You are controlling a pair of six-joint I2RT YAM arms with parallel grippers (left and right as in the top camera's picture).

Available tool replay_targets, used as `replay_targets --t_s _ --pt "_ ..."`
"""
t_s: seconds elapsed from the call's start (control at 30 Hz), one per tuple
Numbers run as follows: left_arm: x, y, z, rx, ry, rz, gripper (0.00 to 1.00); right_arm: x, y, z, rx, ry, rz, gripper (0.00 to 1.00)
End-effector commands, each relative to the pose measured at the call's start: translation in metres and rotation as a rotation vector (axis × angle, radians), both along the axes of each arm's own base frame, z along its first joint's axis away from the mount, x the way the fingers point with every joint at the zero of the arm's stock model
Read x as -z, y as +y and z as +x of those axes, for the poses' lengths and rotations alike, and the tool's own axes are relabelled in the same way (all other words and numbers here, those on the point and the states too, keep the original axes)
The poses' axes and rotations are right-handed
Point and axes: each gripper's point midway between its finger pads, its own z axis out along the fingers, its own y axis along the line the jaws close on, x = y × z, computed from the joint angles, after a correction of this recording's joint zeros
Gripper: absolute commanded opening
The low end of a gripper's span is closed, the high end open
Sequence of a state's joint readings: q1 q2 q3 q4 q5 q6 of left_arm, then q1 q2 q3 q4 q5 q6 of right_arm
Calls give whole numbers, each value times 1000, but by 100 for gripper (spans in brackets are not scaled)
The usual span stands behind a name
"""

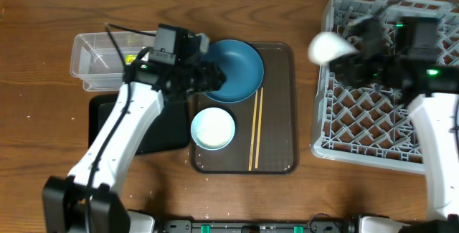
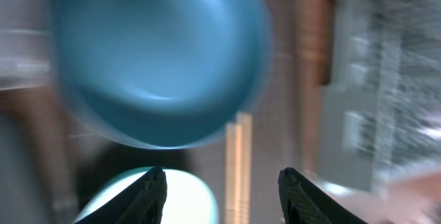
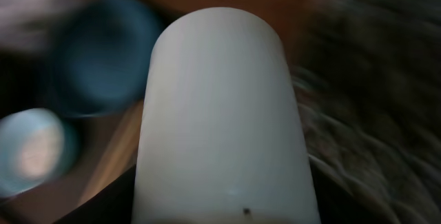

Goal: Sort waste into correct bins and load items into the dishwasher rack
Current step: 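Hand the white cup from the left gripper to the right gripper, then place the white cup into the dish rack with the right gripper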

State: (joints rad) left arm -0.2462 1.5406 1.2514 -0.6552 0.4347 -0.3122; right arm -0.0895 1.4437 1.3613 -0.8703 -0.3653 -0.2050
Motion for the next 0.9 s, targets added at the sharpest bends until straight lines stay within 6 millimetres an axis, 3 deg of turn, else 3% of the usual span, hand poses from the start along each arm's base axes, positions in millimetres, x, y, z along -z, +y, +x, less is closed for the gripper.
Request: replay_targets --t_s 0.0,0.17,0.37,0.57,0.73,0.8,0.87 --pt "-28 53 9 -148 -149 208 55 -32 -100 -5 458 -17 -181 2" --pt "-52 62 4 -175 -209 197 55 -34 -168 -26 675 31 -191 2" --pt "-49 63 -3 -172 -185 204 56 3 -222 -46 827 168 -171 2" --pt "-48 64 -5 -171 -178 206 56 58 -249 -62 887 365 -156 1" --pt "-48 64 -5 -170 -176 207 56 87 -271 -75 966 466 -193 1" --pt "-48 64 -5 -171 -176 207 56 94 -274 -74 970 478 -189 8" --pt "-48 64 -5 -171 -176 207 56 98 -275 -73 969 486 -188 22"
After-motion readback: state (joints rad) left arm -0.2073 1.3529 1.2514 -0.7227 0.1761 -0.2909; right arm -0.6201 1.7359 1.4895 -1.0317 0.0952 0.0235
